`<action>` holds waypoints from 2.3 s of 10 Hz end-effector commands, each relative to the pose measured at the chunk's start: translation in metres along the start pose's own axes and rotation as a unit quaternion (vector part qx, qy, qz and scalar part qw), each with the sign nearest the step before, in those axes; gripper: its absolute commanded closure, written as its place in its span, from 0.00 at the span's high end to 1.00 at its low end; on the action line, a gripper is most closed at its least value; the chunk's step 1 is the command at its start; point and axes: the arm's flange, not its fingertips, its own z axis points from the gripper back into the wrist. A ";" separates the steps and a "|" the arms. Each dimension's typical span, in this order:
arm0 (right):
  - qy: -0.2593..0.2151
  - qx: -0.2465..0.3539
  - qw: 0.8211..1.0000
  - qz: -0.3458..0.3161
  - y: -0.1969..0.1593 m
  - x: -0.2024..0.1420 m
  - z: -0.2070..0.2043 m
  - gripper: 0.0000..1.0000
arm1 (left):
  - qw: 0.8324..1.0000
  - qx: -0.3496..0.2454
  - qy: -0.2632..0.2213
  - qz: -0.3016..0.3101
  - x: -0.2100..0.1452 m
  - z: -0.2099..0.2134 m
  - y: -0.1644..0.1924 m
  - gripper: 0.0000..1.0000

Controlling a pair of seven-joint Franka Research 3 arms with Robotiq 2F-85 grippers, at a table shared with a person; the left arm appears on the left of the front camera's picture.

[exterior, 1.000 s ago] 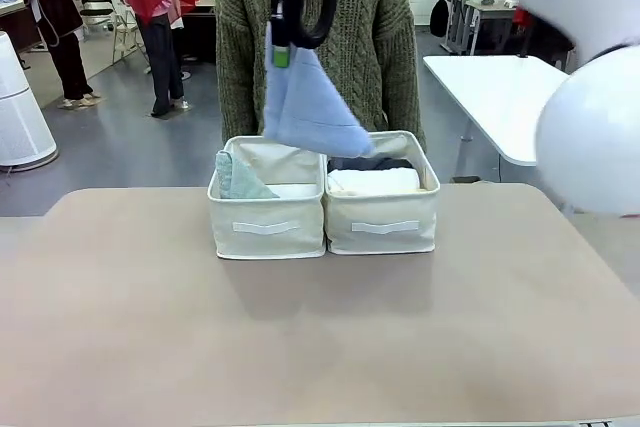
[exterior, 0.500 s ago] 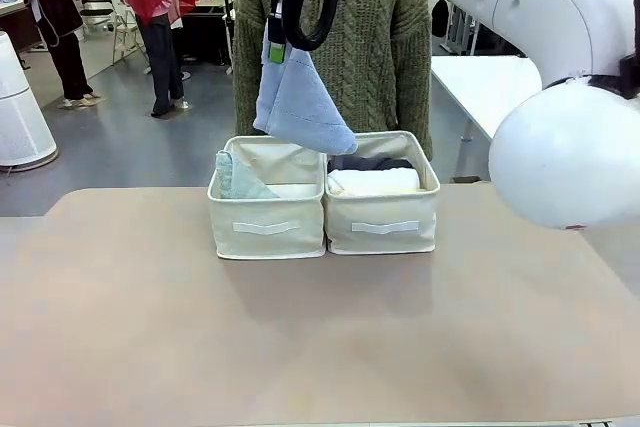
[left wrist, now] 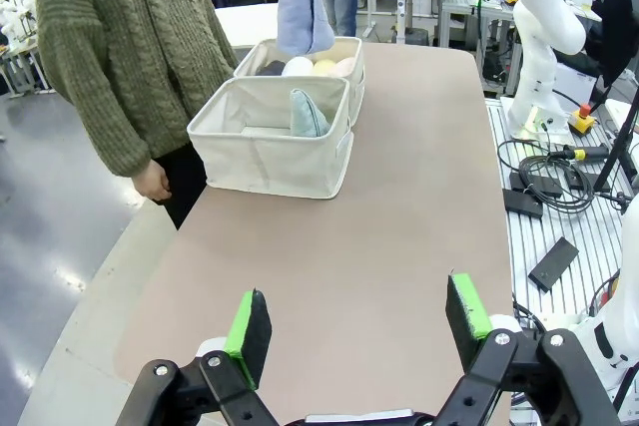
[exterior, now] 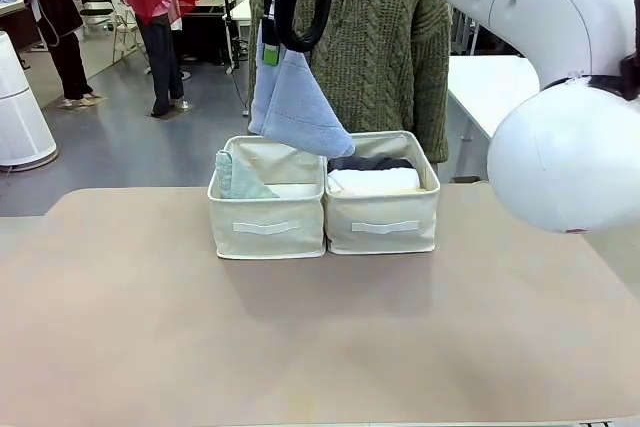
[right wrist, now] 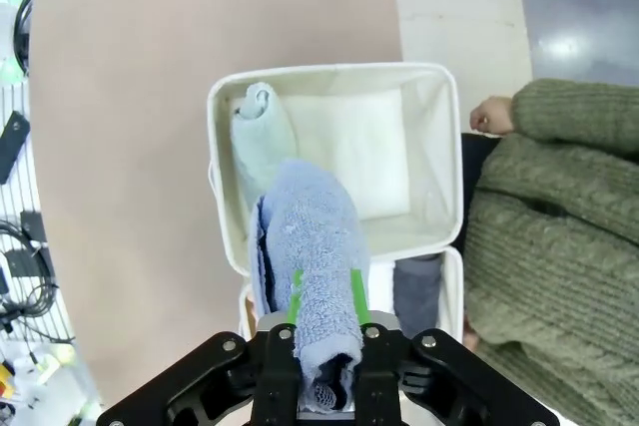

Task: Sort the towels based on their folding style.
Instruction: Pick up another triangle-folded towel from the table and place it in the left Fabric basket.

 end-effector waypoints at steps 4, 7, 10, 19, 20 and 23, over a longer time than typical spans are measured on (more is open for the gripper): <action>-0.053 0.003 0.999 0.010 -0.018 0.014 -0.019 0.16 | 1.000 0.001 0.000 -0.003 0.000 0.001 -0.003 0.92; -0.114 -0.009 0.993 -0.008 -0.032 0.011 -0.036 0.16 | 1.000 0.001 0.000 -0.003 0.000 0.001 -0.003 0.92; -0.114 -0.001 0.993 -0.023 -0.046 0.010 -0.057 0.16 | 1.000 0.001 0.000 -0.003 0.000 0.001 -0.003 0.92; -0.088 0.065 0.994 -0.012 -0.080 0.016 -0.137 0.16 | 1.000 0.001 0.000 -0.003 0.000 0.001 -0.003 0.92; -0.080 0.080 0.993 -0.014 -0.082 0.017 -0.147 0.16 | 1.000 0.001 0.000 -0.003 0.000 0.001 -0.003 0.92; -0.070 0.097 0.993 -0.002 -0.085 0.022 -0.170 0.16 | 1.000 0.001 0.000 -0.003 0.000 0.001 -0.003 0.92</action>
